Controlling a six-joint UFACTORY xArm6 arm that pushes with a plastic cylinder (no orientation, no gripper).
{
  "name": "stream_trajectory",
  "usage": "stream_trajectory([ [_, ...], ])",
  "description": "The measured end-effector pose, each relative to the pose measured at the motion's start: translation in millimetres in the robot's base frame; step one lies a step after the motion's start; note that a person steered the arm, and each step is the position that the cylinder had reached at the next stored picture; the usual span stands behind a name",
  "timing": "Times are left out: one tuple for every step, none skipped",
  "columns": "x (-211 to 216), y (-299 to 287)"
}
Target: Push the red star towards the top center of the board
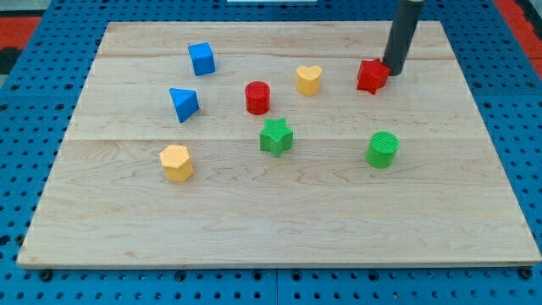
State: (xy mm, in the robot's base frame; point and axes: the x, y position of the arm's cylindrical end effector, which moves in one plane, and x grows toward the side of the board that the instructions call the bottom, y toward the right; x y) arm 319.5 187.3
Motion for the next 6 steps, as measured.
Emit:
stream_trajectory([
  [32,35],
  [58,48],
  [60,20],
  [60,3],
  [30,-12],
  [-3,-33],
])
